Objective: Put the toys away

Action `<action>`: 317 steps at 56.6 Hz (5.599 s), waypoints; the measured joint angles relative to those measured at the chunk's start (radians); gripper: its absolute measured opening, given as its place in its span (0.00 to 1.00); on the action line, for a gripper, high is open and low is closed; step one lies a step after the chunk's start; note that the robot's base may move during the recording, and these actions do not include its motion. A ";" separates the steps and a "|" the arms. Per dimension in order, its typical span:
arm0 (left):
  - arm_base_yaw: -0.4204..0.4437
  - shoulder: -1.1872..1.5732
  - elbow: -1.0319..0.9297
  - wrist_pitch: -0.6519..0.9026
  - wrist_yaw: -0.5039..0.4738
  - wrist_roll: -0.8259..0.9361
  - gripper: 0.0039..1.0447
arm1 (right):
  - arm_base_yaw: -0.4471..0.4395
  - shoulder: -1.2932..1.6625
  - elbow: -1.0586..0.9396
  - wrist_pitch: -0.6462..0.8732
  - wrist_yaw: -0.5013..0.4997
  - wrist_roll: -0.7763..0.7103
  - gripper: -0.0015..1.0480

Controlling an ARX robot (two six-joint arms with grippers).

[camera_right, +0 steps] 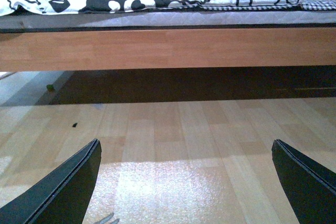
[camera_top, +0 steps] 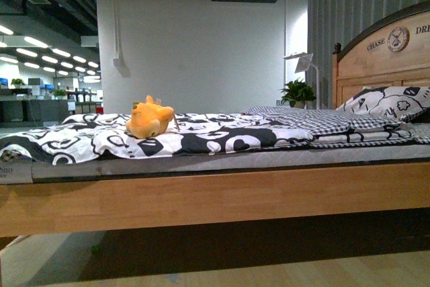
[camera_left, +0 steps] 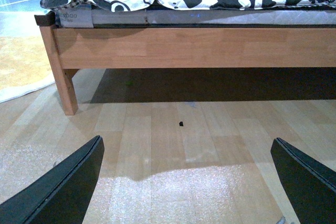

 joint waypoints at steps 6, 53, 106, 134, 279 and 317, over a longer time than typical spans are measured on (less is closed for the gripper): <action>0.000 0.000 0.000 0.000 0.000 0.000 0.94 | 0.000 0.000 0.000 0.000 0.000 0.000 0.94; 0.000 0.000 0.000 0.000 0.000 0.000 0.94 | 0.000 0.000 0.000 0.000 0.000 0.000 0.94; 0.000 0.000 0.000 0.000 0.000 0.000 0.94 | 0.000 0.000 0.000 0.000 0.000 0.000 0.94; 0.000 0.000 0.000 0.000 0.000 0.000 0.94 | 0.000 0.000 0.000 0.000 0.000 0.000 0.94; 0.000 0.000 0.000 0.000 0.000 0.001 0.94 | 0.000 0.000 0.000 0.000 0.000 0.000 0.94; 0.000 0.000 0.000 0.001 -0.002 0.001 0.94 | 0.016 0.193 0.046 0.031 0.027 0.126 0.94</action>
